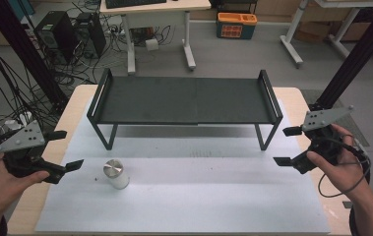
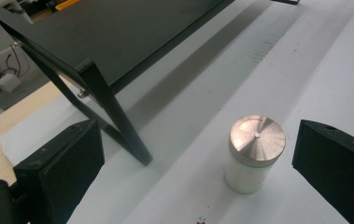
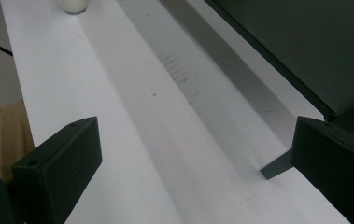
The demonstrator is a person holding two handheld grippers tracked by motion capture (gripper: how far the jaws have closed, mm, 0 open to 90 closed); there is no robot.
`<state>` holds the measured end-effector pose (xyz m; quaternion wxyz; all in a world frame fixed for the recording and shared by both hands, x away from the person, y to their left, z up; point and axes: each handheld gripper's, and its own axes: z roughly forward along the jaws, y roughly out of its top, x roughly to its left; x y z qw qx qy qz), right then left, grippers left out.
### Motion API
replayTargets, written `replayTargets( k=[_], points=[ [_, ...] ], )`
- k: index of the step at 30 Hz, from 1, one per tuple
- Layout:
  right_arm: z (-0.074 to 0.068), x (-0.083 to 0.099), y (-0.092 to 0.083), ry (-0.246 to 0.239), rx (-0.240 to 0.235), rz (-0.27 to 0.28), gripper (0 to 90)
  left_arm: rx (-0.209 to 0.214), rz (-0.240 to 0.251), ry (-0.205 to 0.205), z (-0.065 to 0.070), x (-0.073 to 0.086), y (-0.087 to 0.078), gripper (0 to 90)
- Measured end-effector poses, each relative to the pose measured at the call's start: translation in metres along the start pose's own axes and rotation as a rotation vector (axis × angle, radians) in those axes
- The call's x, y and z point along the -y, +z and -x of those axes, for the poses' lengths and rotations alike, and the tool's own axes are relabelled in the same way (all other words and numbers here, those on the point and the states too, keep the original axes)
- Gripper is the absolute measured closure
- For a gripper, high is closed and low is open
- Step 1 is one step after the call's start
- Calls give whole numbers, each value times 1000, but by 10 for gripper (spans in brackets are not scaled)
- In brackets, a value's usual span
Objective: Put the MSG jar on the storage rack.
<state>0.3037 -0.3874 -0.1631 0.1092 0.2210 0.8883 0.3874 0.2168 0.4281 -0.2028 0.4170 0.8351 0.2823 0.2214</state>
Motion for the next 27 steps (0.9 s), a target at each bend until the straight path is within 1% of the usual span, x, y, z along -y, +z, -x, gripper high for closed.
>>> replayTargets(
  k=[10,17,26,27],
  points=[
    [-5,0,-3,-1,1,-4,21,17,6,0,1,3,6,25],
    [-7,0,-5,-2,3,-5,21,27,9,8,3,3,9,25],
    [-10,-3,-2,-7,-4,-9,21,57,-5,4,5,9,17,25],
    [-10,-3,-2,-8,-5,-11,21,66,-4,-2,6,11,20,24]
  ],
)
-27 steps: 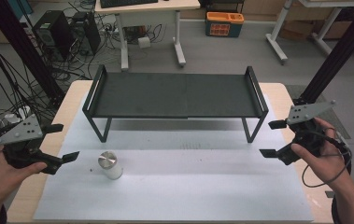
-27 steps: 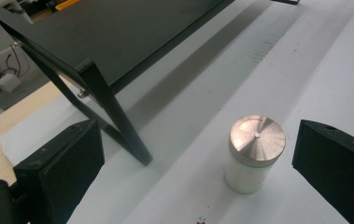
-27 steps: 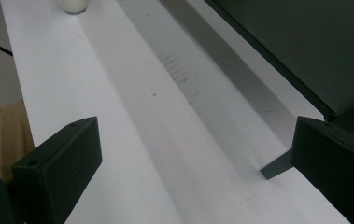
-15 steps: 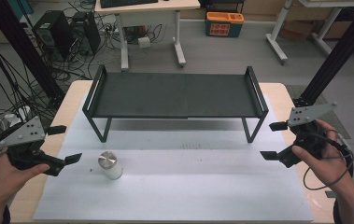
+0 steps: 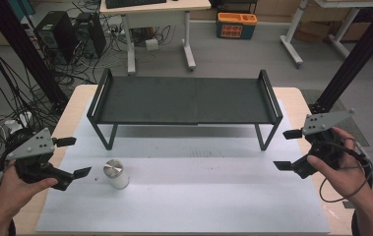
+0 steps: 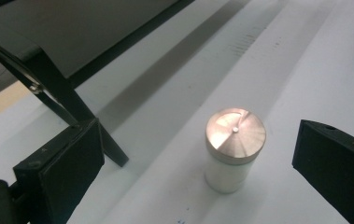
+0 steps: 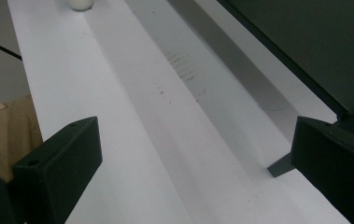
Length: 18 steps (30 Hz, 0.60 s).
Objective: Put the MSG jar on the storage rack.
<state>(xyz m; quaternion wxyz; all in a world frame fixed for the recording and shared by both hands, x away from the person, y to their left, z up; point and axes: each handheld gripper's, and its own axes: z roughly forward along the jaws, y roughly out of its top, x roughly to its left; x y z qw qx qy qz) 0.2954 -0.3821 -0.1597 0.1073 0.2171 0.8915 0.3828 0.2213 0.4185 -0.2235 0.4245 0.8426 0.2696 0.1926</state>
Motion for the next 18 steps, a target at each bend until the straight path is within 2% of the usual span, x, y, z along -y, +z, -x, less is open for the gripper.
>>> replayTargets(
  k=[18],
  points=[
    [-1,-3,4,-4,-10,-11,22,73,-23,0,2,7,37,25]
  ],
)
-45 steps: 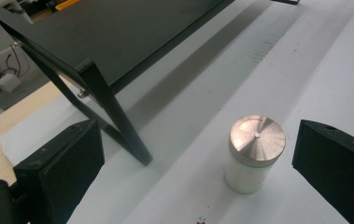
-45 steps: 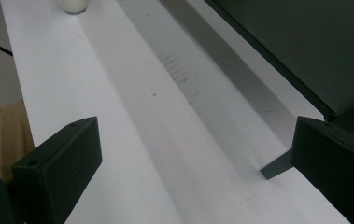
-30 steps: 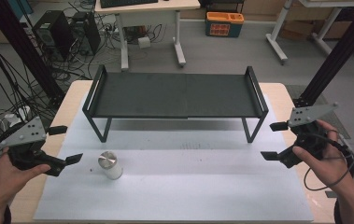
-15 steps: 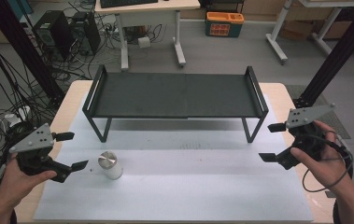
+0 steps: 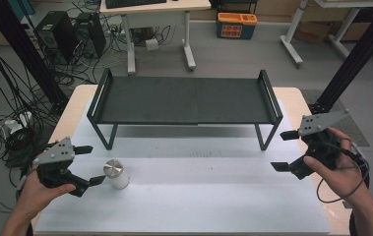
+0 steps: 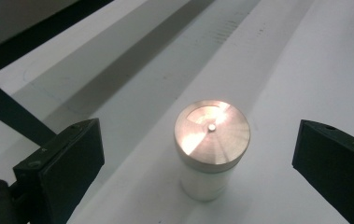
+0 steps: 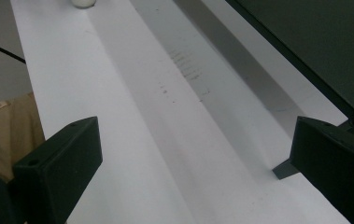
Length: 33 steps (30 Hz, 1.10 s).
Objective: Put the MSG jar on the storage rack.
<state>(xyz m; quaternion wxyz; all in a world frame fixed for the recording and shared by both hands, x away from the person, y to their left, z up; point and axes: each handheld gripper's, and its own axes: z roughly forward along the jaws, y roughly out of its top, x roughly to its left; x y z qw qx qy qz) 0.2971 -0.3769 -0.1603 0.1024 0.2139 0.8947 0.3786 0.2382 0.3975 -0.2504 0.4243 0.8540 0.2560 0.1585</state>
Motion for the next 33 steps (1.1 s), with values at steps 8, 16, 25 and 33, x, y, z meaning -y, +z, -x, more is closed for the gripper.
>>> replayTargets(
  k=[8,16,25,33],
  points=[
    [0,0,3,0,-10,-6,22,16,-21,-3,0,3,12,25],
    [-1,-1,7,-10,-22,-10,22,36,-13,-21,-2,11,23,25],
    [-3,-2,9,-9,-25,-18,23,60,-28,-31,-8,14,41,33],
    [-3,-1,8,-9,-25,-21,23,69,-52,-21,-10,12,52,76]
  ],
)
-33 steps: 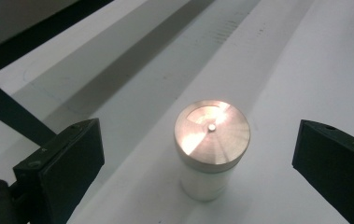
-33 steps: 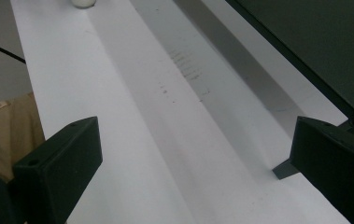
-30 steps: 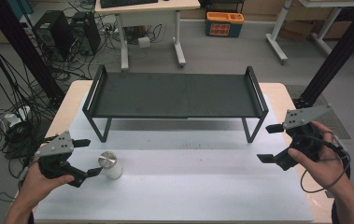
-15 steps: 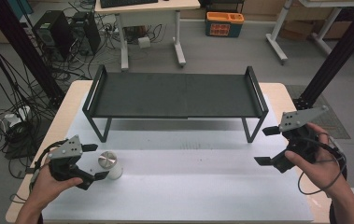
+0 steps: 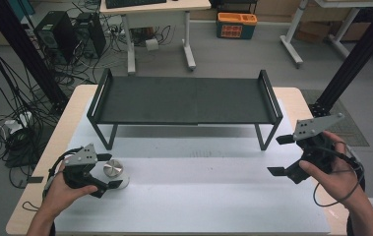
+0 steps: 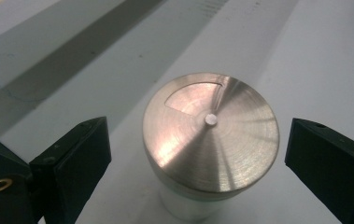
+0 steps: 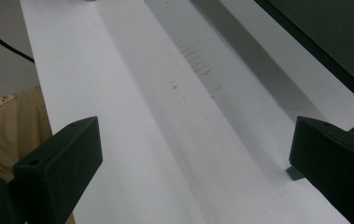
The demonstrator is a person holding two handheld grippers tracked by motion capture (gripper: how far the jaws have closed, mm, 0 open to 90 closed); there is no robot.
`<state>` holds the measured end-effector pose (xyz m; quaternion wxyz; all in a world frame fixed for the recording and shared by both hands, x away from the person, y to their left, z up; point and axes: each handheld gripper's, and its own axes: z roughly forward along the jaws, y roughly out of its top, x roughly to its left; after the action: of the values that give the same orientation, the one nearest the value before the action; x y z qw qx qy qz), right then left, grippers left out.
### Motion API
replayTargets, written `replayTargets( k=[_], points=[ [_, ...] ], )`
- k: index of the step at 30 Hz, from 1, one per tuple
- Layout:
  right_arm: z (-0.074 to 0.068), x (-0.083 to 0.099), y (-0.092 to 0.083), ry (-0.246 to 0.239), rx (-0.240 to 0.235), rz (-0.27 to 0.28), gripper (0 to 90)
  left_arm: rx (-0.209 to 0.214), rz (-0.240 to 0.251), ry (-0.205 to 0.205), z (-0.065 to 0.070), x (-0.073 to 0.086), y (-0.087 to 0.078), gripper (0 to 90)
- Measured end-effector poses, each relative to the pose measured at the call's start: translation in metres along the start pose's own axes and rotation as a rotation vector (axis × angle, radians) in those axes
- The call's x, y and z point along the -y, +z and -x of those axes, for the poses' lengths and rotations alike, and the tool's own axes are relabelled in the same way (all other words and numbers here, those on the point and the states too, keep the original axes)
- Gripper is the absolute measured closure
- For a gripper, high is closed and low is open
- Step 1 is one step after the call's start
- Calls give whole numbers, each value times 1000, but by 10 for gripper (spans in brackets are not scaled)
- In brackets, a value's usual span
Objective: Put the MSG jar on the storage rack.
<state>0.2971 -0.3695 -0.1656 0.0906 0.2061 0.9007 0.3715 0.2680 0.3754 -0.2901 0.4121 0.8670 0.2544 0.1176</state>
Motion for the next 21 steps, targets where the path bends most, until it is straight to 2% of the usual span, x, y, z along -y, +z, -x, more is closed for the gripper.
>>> replayTargets(
  k=[8,14,18,21],
  points=[
    [0,-1,1,-1,-5,-7,25,3,-2,15,0,0,4,154],
    [0,0,1,-9,-7,-9,25,10,-9,19,0,0,5,271],
    [1,0,1,-6,-10,-12,26,15,-8,25,-1,0,5,388],
    [1,0,1,-6,-11,-14,26,7,-6,24,0,0,4,417]
  ],
)
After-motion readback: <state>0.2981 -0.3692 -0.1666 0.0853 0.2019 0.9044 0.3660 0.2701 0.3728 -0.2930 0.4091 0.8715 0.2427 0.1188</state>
